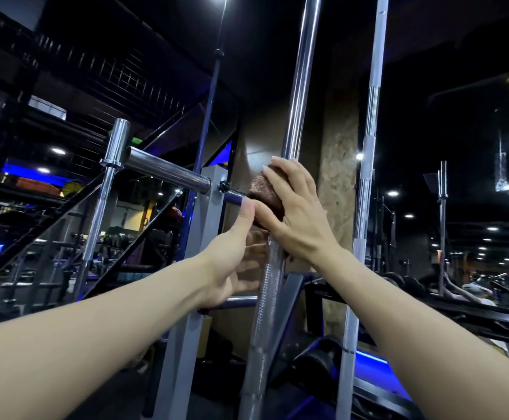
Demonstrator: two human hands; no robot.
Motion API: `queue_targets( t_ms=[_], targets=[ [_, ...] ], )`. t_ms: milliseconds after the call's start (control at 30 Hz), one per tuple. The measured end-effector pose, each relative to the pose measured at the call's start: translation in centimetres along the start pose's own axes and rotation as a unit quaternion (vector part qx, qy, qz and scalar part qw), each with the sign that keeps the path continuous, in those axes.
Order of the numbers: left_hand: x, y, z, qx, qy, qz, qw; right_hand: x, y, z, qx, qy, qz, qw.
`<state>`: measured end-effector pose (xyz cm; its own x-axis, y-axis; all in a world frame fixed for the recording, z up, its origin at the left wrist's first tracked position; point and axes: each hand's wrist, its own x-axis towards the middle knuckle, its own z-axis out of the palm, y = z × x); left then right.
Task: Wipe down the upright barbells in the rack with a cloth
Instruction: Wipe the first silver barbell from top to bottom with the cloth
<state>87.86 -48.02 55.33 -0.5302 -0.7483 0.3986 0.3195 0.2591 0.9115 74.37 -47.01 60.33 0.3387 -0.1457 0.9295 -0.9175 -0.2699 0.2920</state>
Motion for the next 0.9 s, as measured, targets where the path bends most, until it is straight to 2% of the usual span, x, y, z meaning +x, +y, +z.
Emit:
queue_targets(
  t_ms=[67,200,300,433,600,733,900],
  targets=[
    [0.0,0.1,-0.1,-0.004,-0.005,-0.01,1.0,1.7,0.0,0.1,-0.027,0.029,-0.007,0.999],
    [-0.1,0.0,-0.1,0.009,-0.012,-0.014,1.0,5.8,1.3,-0.1,0.004,0.105,0.034,0.994],
    [0.4,-0.3,-0.3,0.002,-0.016,-0.013,1.0,3.8,0.9,0.4,0.046,0.129,0.052,0.989],
    [0.6,-0.8,-0.5,-0.013,-0.028,-0.012,0.999,-2.0,-0.8,1.8,0.079,0.113,0.041,0.99],
    [0.4,-1.5,-0.6,-0.046,-0.022,-0.009,0.999,-1.1,-0.2,1.5,0.073,0.084,0.023,0.994],
    [0.3,-2.6,-0.5,-0.06,0.004,0.009,0.998,-1.4,-0.1,2.3,0.099,0.11,0.038,0.988],
    [-0.4,-4.7,-0.9,0.029,-0.015,0.015,0.999,-6.1,-1.9,3.6,0.152,0.144,0.052,0.977]
  ],
)
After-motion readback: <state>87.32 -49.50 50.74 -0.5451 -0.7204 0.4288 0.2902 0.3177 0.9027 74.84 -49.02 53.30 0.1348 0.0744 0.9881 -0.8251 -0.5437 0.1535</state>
